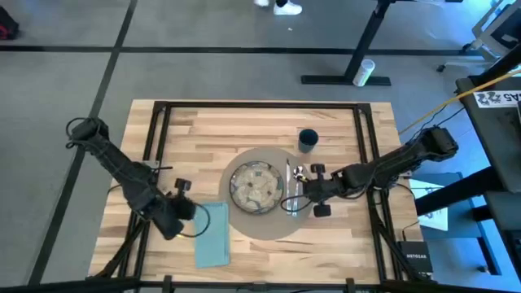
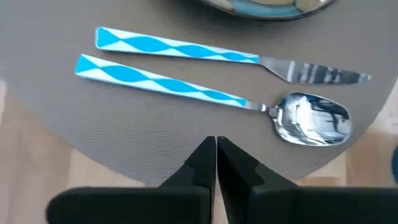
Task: Set table place
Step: Put the blue patterned fork on top of the blue table napkin
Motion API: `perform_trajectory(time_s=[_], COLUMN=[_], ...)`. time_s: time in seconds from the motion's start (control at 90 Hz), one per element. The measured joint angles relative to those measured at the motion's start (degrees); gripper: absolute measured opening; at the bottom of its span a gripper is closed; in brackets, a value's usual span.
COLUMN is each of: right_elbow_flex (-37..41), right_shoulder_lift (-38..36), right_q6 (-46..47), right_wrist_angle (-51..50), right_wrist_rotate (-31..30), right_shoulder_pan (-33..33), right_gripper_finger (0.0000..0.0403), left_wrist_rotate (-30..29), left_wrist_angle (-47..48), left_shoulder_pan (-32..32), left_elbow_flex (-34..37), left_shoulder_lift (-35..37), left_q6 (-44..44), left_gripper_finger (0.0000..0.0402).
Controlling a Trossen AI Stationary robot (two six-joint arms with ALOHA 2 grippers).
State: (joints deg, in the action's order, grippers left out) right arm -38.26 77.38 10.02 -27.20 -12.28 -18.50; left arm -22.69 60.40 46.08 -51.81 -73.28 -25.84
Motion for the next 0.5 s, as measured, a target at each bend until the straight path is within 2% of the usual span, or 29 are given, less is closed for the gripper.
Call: perform_trajectory(time_s=[0.1, 0.222, 0.344, 0.5], right_elbow_flex=[0.0, 0.0, -0.1, -0.1], right_shoulder_lift=[0.0, 0.0, 0.0, 0.0], right_q6=[0.0, 0.0, 0.0, 0.0], right_wrist_angle=[0.3, 0.5, 1.0, 1.1], right_wrist_rotate=[0.4, 1.3, 1.4, 2.9], right_shoulder_pan=[0.0, 0.0, 0.0, 0.1], right_gripper_finger=[0.0000, 0.0000, 0.0000, 0.0000], left_wrist_rotate=[4.2, 4.7, 6.9, 12.2], left_wrist_angle=[6.3, 9.5, 7.6, 3.4], left_shoulder_pan=[1.4, 1.6, 0.4, -3.0], left_elbow_flex=[0.0, 1.3, 3.8, 7.0], left_shoulder_lift=[0.0, 0.0, 0.0, 0.0], left_q6=[5.5, 10.6, 16.3, 16.9], left_gripper_finger=[0.0000, 0.0000, 0.0002, 0.0022])
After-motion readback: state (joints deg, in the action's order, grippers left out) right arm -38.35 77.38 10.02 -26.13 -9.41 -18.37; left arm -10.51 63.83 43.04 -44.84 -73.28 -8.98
